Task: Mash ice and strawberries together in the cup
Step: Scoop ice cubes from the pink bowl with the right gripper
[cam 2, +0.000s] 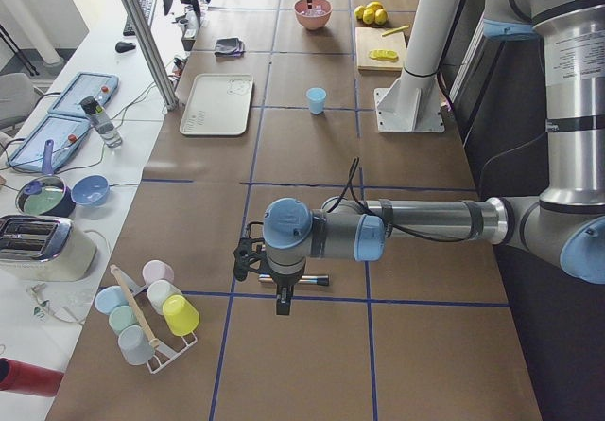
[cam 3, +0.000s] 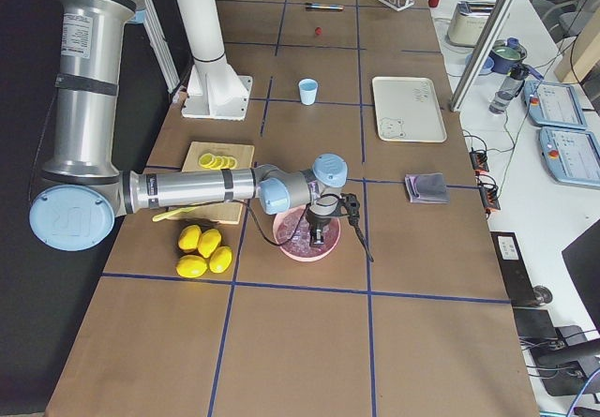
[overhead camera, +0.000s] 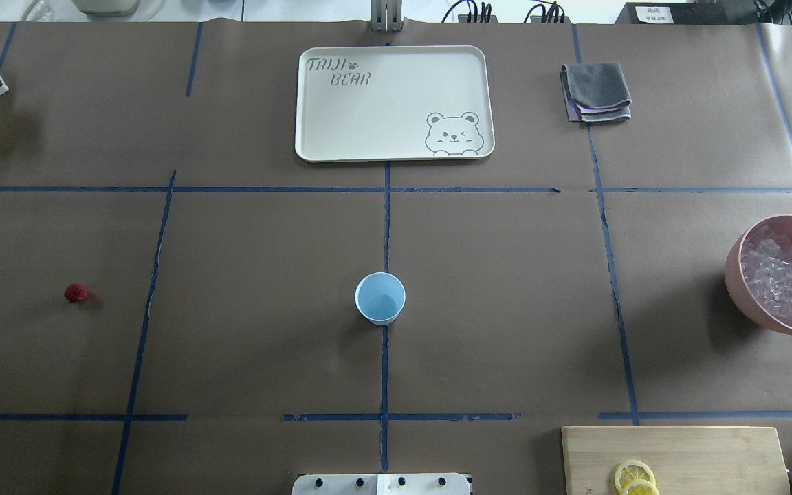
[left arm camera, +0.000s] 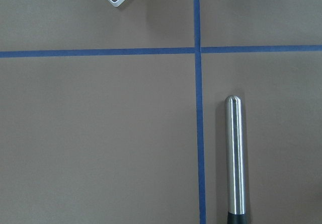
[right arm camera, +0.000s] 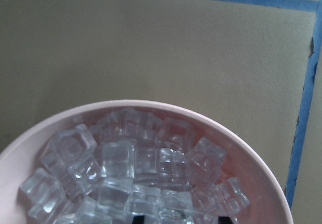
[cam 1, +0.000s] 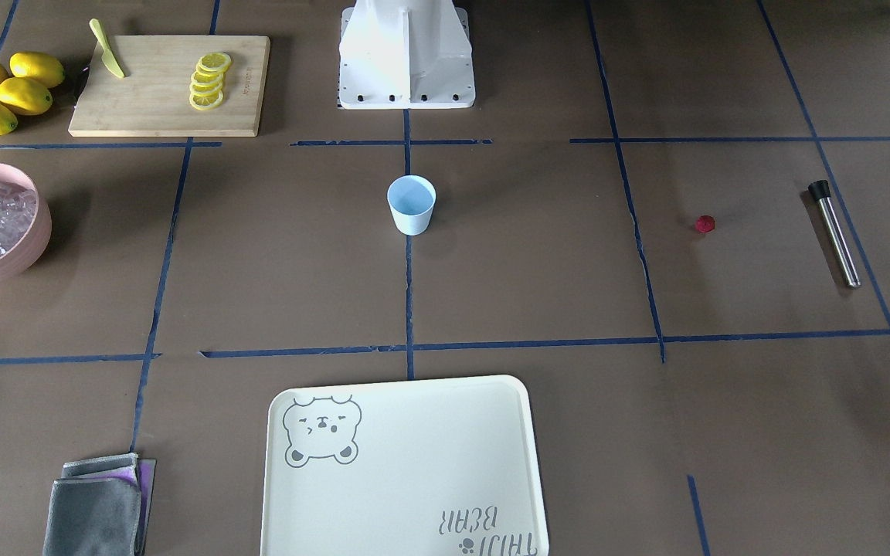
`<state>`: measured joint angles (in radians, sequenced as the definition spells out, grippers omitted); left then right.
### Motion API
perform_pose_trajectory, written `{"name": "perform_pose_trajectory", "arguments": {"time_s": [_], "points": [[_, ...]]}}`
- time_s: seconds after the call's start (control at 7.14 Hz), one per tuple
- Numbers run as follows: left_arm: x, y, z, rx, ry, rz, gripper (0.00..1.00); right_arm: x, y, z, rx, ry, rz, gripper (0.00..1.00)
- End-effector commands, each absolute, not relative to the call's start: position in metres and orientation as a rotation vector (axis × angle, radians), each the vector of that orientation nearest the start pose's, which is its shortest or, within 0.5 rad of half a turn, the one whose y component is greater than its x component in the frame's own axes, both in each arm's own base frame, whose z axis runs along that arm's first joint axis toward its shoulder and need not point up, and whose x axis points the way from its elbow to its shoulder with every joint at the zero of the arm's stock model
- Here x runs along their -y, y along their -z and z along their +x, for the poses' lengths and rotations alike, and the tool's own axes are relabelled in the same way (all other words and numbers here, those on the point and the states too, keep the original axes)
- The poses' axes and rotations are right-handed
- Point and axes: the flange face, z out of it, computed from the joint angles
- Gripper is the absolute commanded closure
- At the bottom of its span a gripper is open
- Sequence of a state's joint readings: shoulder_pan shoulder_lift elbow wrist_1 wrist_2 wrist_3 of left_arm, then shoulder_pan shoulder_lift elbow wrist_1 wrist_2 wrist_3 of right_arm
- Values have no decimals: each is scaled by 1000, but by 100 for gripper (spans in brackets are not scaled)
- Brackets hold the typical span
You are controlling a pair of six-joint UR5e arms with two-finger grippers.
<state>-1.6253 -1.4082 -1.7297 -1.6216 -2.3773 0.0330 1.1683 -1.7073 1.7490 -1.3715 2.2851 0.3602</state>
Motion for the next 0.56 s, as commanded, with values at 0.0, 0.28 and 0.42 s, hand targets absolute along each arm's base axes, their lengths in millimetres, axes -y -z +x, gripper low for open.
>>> {"name": "perform_pose_trajectory", "arguments": {"time_s": [0.0,0.28,0.42], "points": [[421,-648,-85,-804,2,79,0,439,-616,-115,747,130,-51,42],[422,-647,-85,-804,1,81,0,438,-616,-118,748,136,-54,42],[422,-647,-85,-804,1,81,0,439,-616,-119,749,140,-53,43]]}}
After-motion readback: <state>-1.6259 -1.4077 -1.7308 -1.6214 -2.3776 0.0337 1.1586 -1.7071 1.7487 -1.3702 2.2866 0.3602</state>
